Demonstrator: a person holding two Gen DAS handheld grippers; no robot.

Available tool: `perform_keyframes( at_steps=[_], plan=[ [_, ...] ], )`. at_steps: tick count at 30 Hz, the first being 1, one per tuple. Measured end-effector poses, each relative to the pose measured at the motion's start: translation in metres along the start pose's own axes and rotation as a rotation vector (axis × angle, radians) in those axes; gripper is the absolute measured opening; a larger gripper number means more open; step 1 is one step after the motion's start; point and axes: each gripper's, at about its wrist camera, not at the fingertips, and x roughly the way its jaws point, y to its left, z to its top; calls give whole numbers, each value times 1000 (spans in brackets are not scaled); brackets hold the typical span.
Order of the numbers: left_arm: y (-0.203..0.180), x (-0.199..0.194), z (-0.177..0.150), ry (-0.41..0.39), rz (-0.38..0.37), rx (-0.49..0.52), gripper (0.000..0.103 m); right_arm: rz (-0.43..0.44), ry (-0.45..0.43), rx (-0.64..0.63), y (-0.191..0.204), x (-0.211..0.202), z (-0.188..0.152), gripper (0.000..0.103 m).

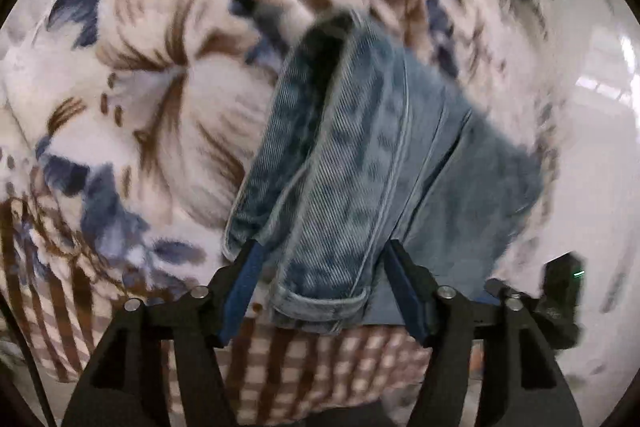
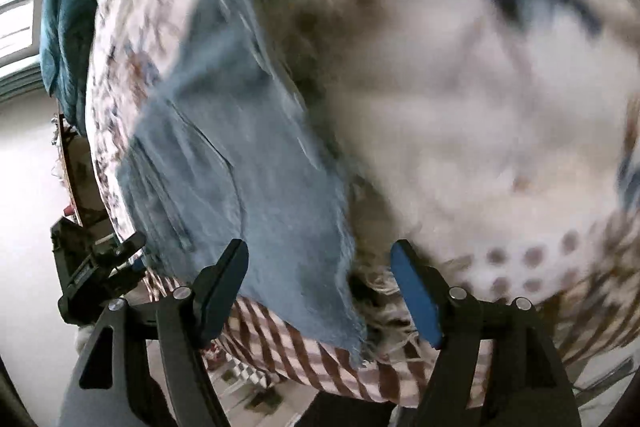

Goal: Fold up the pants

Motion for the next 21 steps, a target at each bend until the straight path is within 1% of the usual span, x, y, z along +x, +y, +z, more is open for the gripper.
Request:
perform_keyframes(
  at_steps=[1, 2, 3, 4, 6, 8, 10, 11, 12, 13, 14, 15, 16, 17, 18, 19, 20, 21],
  plan=[
    [-6, 5, -3, 3, 44, 37, 34, 22, 21, -7, 0, 9, -5, 38],
    [-9, 6, -5, -12, 96, 68, 31, 15, 31, -12, 3, 18, -6, 23],
    [-11, 6, -6, -23, 124, 93, 30, -5, 29, -23, 4, 20, -9, 16],
    [-12, 5, -6, -25, 142, 111, 29, -15, 8, -51, 7, 18, -13, 13],
    [-12, 7, -3, -11, 203, 137, 28, -51, -1, -65, 6, 16, -17, 11],
    [-15, 7, 0, -9, 215, 157, 28, -67, 24, -67, 1, 16, -20, 11],
    [-18, 8, 2, 16, 214, 165, 31, -74, 62, -99, 3, 19, -21, 11],
    [-20, 4, 2, 24, 193, 161, 32, -78, 77, -114, 5, 19, -21, 13],
    [-24, -2, 8, 15, 158, 142, 33, -82, 87, -120, 6, 18, -20, 20],
    [-21, -14, 5, -2, 114, 117, 34, -82, 98, -127, 8, 15, -19, 26],
    [-17, -26, 2, -27, 85, 95, 35, -79, 91, -137, 11, 11, -19, 45],
    [-12, -40, -1, -72, 38, 70, 36, -79, 68, -151, 14, 6, -19, 71],
    [-8, -48, -3, -105, 5, 56, 39, -69, 37, -170, 19, 1, -17, 83],
    [-1, -58, -3, -162, -23, 33, 53, -41, 3, -193, 23, -4, -16, 95],
    [6, -65, -2, -222, -47, 22, 64, -23, -28, -207, 26, -7, -14, 95],
    [12, -67, 1, -255, -81, 24, 79, -16, -65, -221, 30, -10, -11, 95],
    [17, -64, 7, -254, -92, 8, 84, -24, -89, -225, 31, -11, -8, 95],
    [22, -58, 13, -241, -117, -19, 84, -36, -116, -227, 32, -11, -5, 95]
  ],
)
